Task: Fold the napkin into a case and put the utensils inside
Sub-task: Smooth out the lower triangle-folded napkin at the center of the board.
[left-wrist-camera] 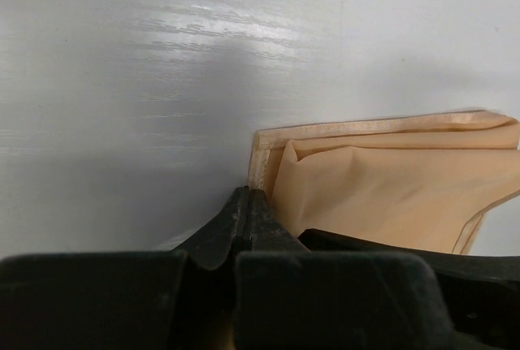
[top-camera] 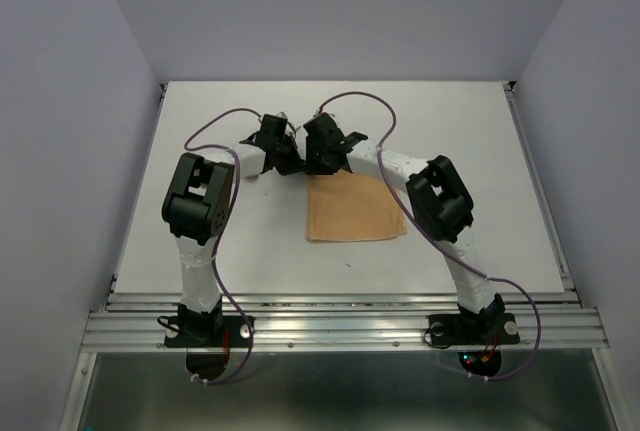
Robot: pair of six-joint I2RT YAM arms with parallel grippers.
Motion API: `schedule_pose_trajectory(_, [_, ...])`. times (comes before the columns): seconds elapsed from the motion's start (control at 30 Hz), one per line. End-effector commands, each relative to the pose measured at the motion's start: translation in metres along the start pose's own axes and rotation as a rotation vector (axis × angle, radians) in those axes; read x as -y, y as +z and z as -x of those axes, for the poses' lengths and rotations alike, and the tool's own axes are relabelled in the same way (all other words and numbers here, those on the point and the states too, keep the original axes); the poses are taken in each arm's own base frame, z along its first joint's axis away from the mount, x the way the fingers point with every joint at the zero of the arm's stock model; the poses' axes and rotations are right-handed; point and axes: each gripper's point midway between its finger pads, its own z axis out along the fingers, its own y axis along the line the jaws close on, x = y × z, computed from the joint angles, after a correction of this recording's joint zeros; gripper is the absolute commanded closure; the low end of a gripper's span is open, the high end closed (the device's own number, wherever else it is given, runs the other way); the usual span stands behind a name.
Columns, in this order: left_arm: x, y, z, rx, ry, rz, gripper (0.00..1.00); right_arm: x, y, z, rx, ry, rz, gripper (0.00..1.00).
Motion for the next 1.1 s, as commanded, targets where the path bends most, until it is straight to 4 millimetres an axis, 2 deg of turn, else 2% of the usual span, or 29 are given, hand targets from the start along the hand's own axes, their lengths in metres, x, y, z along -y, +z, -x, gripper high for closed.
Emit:
schedule_pose_trajectory(0.0, [-0.005, -0.021, 0.016, 0.044, 0.031, 0.081, 1.0, -0.019, -0.014, 0.022, 0.063, 0.001, 0.051, 0.63])
schedule_pose_trajectory(0.03, [-0.004, -0.025, 0.022, 0.065, 0.035, 0.092, 1.0, -0.021, -0.022, 0.028, 0.081, 0.004, 0.054, 0.6])
schedule_pose_trajectory(0.17, [-0.004, -0.039, 0.031, 0.095, 0.038, 0.124, 0.95, -0.021, -0.047, 0.045, 0.144, 0.009, 0.052, 0.59])
schedule_pose_trajectory(0.3, [0.003, -0.051, 0.04, 0.127, 0.041, 0.114, 0.89, 0.007, -0.069, 0.065, 0.198, 0.047, 0.017, 0.58])
schedule_pose_trajectory(0.33, [0.008, -0.055, 0.041, 0.132, 0.044, 0.099, 0.85, 0.022, -0.072, 0.073, 0.213, 0.066, -0.002, 0.58])
schedule_pose_trajectory(0.4, [0.013, -0.056, 0.041, 0.13, 0.045, 0.071, 0.78, 0.044, -0.081, 0.076, 0.226, 0.095, -0.025, 0.58])
schedule_pose_trajectory(0.43, [0.018, -0.056, 0.041, 0.126, 0.046, 0.047, 0.69, 0.066, -0.082, 0.083, 0.236, 0.124, -0.056, 0.58])
schedule_pose_trajectory(0.5, [0.022, -0.053, 0.038, 0.112, 0.05, 0.02, 0.58, 0.094, -0.083, 0.078, 0.222, 0.156, -0.087, 0.58])
schedule_pose_trajectory(0.53, [0.024, -0.049, 0.036, 0.094, 0.055, 0.005, 0.51, 0.115, -0.084, 0.082, 0.224, 0.186, -0.114, 0.58])
schedule_pose_trajectory(0.63, [0.027, -0.038, 0.026, 0.054, 0.067, -0.014, 0.41, 0.146, -0.085, 0.076, 0.21, 0.221, -0.152, 0.58])
schedule_pose_trajectory(0.67, [0.027, -0.035, 0.024, 0.046, 0.066, -0.019, 0.41, 0.16, -0.086, 0.079, 0.216, 0.239, -0.169, 0.58])
schedule_pose_trajectory(0.77, [0.028, -0.025, 0.017, 0.017, 0.065, -0.033, 0.4, 0.179, -0.087, 0.074, 0.205, 0.256, -0.197, 0.57])
schedule_pose_trajectory(0.8, [0.029, -0.021, 0.014, 0.005, 0.065, -0.038, 0.4, 0.188, -0.086, 0.072, 0.201, 0.259, -0.211, 0.53])
schedule_pose_trajectory(1.07, [0.027, 0.0, 0.01, -0.027, 0.062, -0.016, 0.44, 0.206, -0.076, 0.061, 0.159, 0.26, -0.236, 0.51])
